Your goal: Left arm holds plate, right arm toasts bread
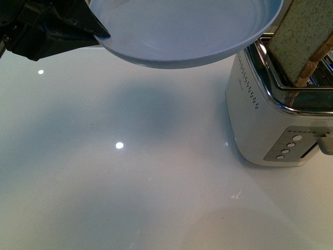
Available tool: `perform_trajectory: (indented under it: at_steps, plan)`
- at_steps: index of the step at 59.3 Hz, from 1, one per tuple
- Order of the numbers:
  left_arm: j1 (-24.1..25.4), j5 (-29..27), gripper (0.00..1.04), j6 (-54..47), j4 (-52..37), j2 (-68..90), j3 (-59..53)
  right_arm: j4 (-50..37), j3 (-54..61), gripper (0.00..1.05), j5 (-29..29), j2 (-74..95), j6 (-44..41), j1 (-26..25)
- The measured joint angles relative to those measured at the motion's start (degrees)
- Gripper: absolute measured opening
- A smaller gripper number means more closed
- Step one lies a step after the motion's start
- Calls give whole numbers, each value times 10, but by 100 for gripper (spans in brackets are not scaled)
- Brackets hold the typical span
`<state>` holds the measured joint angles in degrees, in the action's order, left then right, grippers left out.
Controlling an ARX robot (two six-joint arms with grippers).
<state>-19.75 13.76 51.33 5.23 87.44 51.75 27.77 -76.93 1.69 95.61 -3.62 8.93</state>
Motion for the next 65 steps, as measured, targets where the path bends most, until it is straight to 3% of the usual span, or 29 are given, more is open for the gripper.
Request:
perform_trajectory:
  at_steps: [65]
  plan:
    - [4,8,3,0,-7,10,0,-57,10,3,-18,40,16,-10]
